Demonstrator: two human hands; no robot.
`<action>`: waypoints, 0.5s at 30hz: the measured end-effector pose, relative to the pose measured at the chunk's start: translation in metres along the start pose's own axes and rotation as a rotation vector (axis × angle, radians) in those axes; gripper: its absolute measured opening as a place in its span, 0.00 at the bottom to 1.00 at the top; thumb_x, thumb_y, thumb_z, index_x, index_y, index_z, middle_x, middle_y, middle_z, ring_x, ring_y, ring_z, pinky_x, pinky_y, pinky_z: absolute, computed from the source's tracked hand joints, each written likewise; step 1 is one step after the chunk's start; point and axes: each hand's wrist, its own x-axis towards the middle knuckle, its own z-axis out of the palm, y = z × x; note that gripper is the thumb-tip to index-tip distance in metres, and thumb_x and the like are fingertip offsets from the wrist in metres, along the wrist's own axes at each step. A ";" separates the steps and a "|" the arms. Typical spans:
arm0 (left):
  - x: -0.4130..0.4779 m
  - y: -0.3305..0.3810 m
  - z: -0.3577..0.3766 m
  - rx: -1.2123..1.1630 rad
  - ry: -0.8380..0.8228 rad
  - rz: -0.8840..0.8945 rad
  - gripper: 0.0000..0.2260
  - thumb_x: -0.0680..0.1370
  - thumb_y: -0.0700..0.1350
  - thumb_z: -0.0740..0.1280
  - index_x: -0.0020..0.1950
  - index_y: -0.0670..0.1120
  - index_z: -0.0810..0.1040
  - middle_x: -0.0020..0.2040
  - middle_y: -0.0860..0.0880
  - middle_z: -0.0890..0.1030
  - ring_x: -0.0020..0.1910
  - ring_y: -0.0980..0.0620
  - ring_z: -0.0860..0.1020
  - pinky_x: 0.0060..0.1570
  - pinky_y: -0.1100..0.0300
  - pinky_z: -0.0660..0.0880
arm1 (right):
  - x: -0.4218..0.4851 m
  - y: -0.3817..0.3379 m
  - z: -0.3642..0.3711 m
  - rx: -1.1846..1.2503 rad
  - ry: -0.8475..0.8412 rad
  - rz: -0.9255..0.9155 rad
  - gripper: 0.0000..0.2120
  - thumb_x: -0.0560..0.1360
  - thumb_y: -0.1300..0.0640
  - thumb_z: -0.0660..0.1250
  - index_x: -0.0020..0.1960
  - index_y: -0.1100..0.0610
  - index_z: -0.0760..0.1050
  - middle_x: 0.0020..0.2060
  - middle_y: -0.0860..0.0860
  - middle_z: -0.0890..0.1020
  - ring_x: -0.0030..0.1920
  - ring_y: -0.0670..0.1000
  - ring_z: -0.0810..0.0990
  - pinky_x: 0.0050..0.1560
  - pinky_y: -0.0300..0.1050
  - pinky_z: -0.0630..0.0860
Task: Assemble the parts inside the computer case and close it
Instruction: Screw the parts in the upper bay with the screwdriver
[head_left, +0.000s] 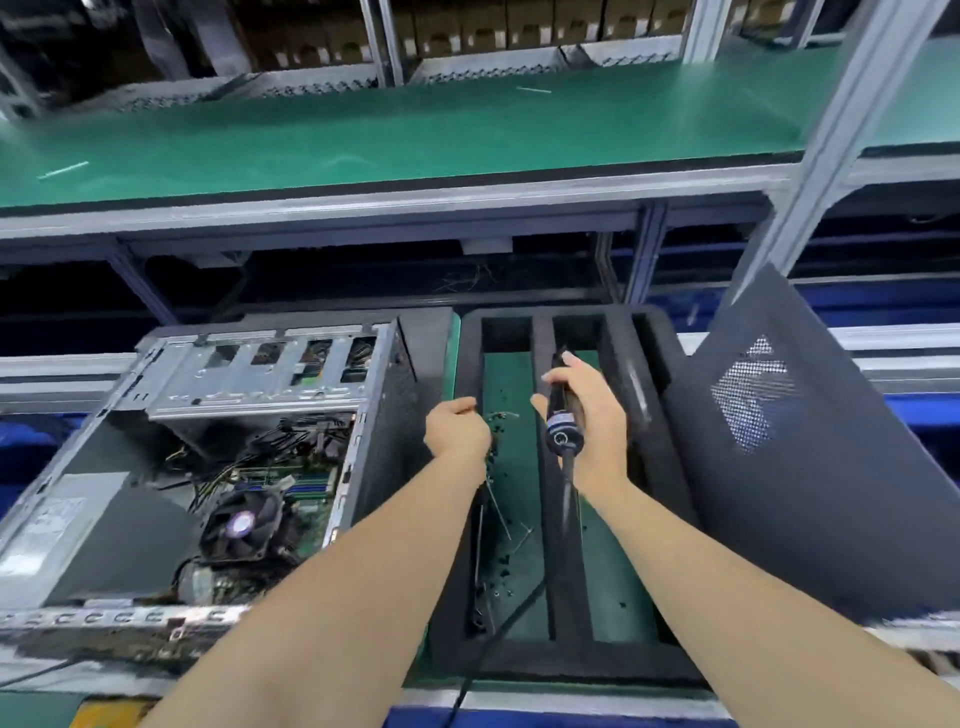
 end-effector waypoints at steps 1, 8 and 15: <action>0.002 -0.010 -0.003 0.118 0.063 0.061 0.16 0.79 0.32 0.61 0.58 0.45 0.85 0.58 0.44 0.83 0.49 0.47 0.79 0.50 0.60 0.76 | -0.006 -0.002 0.003 0.050 0.007 0.049 0.11 0.76 0.59 0.73 0.57 0.57 0.84 0.69 0.49 0.79 0.56 0.46 0.84 0.61 0.45 0.80; 0.035 -0.051 0.012 0.726 -0.040 0.509 0.11 0.80 0.35 0.66 0.58 0.43 0.85 0.64 0.48 0.77 0.60 0.53 0.73 0.59 0.73 0.64 | -0.003 0.043 0.025 0.289 -0.025 0.498 0.26 0.69 0.38 0.76 0.65 0.26 0.74 0.63 0.38 0.81 0.58 0.50 0.85 0.54 0.57 0.84; 0.088 -0.056 0.047 1.191 -0.083 0.798 0.09 0.80 0.39 0.67 0.55 0.48 0.86 0.83 0.47 0.55 0.82 0.45 0.49 0.79 0.53 0.48 | 0.022 0.070 0.039 0.312 0.009 0.575 0.28 0.69 0.35 0.75 0.65 0.23 0.70 0.54 0.27 0.81 0.52 0.43 0.86 0.63 0.61 0.80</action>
